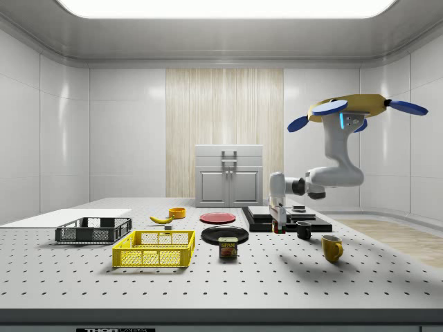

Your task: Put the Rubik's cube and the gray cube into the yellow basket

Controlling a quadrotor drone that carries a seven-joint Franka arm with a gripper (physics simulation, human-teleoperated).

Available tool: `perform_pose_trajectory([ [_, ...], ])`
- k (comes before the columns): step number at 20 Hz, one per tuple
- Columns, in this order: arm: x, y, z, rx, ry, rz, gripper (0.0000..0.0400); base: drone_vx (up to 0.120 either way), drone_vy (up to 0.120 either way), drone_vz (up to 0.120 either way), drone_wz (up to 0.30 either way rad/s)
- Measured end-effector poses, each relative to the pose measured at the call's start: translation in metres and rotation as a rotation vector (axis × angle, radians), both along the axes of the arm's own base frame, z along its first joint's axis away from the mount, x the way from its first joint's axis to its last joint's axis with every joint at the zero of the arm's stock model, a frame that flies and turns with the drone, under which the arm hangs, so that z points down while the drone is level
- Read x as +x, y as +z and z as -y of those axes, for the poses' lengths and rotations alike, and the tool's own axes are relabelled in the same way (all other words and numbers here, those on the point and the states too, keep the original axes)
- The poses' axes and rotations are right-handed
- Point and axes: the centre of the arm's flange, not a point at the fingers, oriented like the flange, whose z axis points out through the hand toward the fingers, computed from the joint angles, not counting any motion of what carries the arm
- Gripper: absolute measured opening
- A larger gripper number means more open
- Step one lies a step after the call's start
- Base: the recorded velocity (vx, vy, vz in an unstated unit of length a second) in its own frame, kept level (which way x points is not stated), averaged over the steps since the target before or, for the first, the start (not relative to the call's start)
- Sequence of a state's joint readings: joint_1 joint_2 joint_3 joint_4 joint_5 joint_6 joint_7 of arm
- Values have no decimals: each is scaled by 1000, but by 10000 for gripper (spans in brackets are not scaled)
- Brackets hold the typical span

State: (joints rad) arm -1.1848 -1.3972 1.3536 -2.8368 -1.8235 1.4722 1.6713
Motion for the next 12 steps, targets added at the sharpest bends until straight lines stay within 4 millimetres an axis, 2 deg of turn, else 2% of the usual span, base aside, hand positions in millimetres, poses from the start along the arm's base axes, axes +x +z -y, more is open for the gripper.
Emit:
perform_pose_trajectory([
  [2, 0, -1, 0, 0, 0, 0, 321, 120, 0, 100, 0],
  [3, 0, -1, 0, 0, 0, 0, 321, 120, 0, 0, 0],
  [9, 0, -1, 0, 1, 0, 0, 321, 120, 120, 0, 0],
  [12, 0, -1, 0, 1, 0, 0, 321, 120, 0, 0, 0],
])
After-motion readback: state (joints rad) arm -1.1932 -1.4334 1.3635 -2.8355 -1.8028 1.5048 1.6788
